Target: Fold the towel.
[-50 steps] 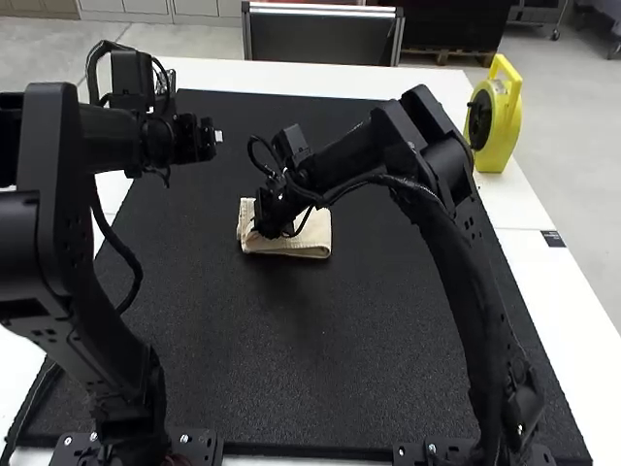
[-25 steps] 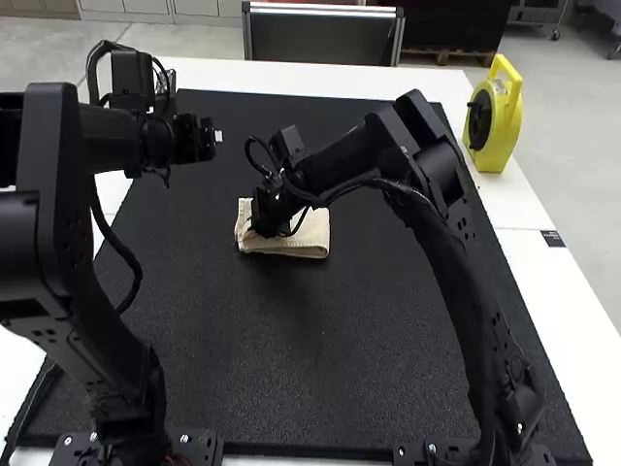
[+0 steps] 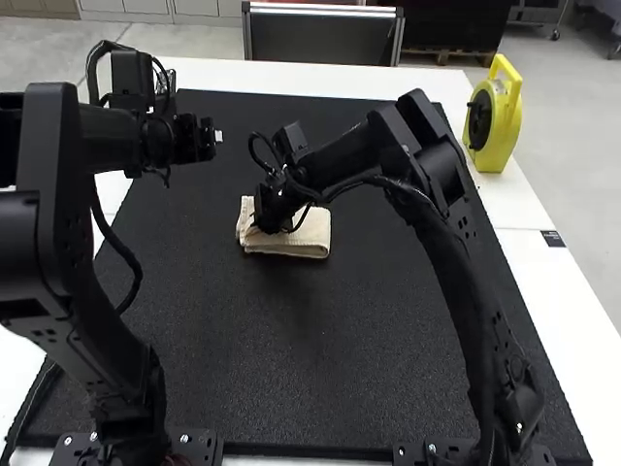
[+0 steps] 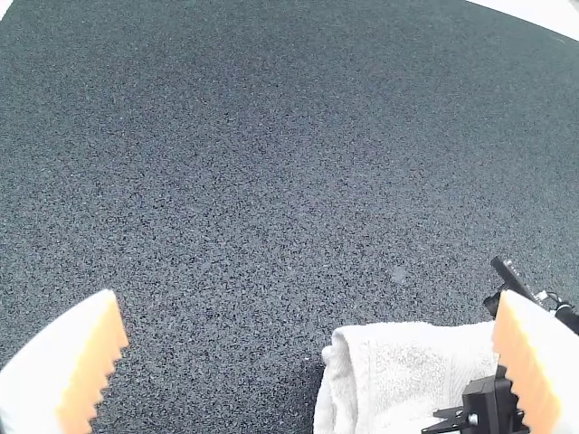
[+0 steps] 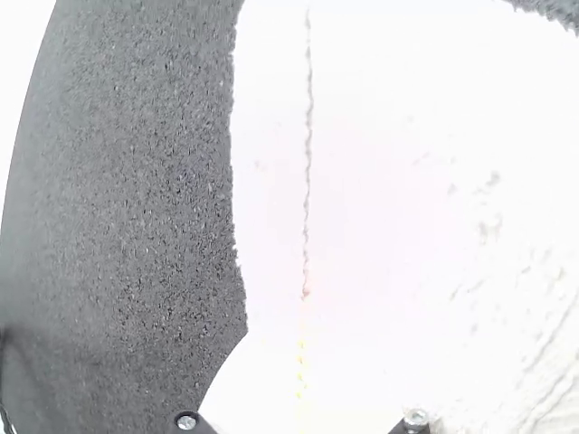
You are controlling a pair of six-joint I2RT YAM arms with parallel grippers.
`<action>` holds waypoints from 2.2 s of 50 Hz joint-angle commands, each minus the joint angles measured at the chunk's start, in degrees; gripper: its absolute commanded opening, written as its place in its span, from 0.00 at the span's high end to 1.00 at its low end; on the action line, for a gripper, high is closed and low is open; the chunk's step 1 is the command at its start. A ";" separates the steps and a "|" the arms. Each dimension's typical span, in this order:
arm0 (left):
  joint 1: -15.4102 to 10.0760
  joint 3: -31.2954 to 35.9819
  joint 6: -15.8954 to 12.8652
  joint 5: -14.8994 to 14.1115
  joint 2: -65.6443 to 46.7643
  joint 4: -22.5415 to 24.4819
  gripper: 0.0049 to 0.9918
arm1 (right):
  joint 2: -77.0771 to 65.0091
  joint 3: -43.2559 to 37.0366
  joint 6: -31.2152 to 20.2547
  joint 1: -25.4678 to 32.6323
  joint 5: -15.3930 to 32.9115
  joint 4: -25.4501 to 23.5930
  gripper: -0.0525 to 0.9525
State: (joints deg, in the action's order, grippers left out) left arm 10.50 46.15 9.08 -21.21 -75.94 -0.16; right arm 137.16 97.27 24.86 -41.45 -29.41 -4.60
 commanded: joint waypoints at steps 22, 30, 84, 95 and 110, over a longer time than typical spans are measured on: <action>0.13 -0.45 0.59 -0.85 2.73 0.60 0.03 | -11.13 -0.59 -0.60 2.60 -0.03 -0.32 0.97; 0.04 -0.18 0.85 -0.85 3.26 0.52 0.03 | -14.29 -1.83 -2.27 6.03 1.55 -0.32 0.97; -3.38 -10.03 3.40 7.15 31.12 1.83 0.03 | -77.13 -57.20 -9.13 39.78 17.37 24.11 0.97; -3.21 -17.32 1.47 8.03 39.64 0.60 0.03 | -88.12 -71.52 -10.36 40.48 17.63 30.00 0.97; -1.71 -23.12 0.59 8.29 45.80 6.14 0.04 | -96.91 -78.82 -12.29 40.57 17.98 32.81 0.97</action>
State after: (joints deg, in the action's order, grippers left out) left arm 7.84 22.98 10.57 -13.91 -30.79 4.64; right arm 41.19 17.72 14.68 -1.67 -12.05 27.79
